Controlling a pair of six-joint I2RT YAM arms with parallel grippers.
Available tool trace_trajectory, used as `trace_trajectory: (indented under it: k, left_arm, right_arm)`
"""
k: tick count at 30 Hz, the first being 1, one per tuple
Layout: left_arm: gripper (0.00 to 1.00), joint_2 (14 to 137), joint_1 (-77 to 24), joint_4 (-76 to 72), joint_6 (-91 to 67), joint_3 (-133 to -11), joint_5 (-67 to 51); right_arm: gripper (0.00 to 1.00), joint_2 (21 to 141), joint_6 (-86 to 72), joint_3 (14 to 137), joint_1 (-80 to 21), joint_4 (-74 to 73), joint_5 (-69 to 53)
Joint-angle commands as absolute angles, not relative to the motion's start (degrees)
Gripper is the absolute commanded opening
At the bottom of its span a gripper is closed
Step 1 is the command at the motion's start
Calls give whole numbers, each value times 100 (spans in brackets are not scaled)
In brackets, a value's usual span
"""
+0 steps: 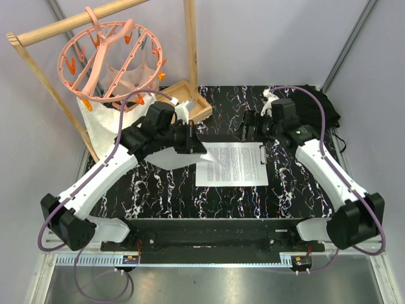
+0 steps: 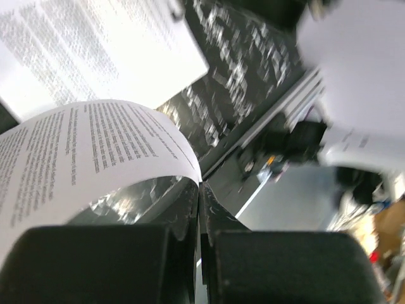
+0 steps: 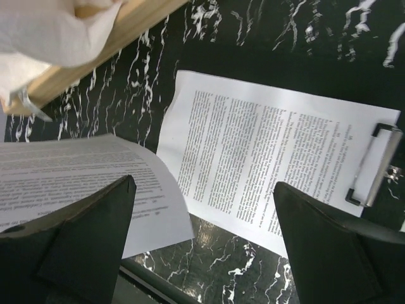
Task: Put the files into the folder
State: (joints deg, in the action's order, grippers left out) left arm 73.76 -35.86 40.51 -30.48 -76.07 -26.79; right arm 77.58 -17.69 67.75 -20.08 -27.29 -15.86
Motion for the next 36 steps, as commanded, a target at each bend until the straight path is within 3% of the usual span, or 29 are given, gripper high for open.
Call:
trace_trajectory:
  k: [1,7,14,19,24,25,26,30,32,34,36]
  left_arm:
    - [0,7278,-3551,2016,-4463,-7596,-2234]
    - [0,6750,-4244,275,-4887,-6638,586]
    - [0,7899,-5526,-743,-4753,-6286,2440]
    - [0,8787,-5896,-1774,-5975,-5363,2672]
    - [4,9641,-6205,-2284,-6065,-5415,2917]
    - [7,9668,-6266,-2390,-6021,-5318,3092]
    - [16,9685,-6345,-2338,-6029,-5326,3137]
    - [29,9554,-6390,-2031,-5889,-5344,3050]
    - [48,9379,-6416,-1855,-5696,-5300,2884]
    - [82,9142,-6451,-1706,-5242,-5247,2446]
    - [95,8931,-6460,-1399,-4950,-5160,2093]
  right_arm:
    - [100,7076,-2258,6820,-1846,-3207,-845]
    - [100,6856,-2504,6829,-1705,-3471,-510]
    - [100,6829,-2838,6294,-1661,-3445,-300]
    - [100,6891,-2997,5942,-1626,-3445,-27]
    - [100,6943,-2971,5582,-1345,-3410,19]
    - [100,6969,-2971,5555,-1284,-3401,18]
    - [100,7013,-2953,5476,-1179,-3375,-122]
    - [100,7224,-2945,5326,-1002,-3051,-438]
    - [100,7495,-2875,5414,-984,-2962,-544]
    - [100,7750,-2576,5702,-984,-2813,-895]
    - [100,8295,-2295,6001,-1002,-2673,-1150]
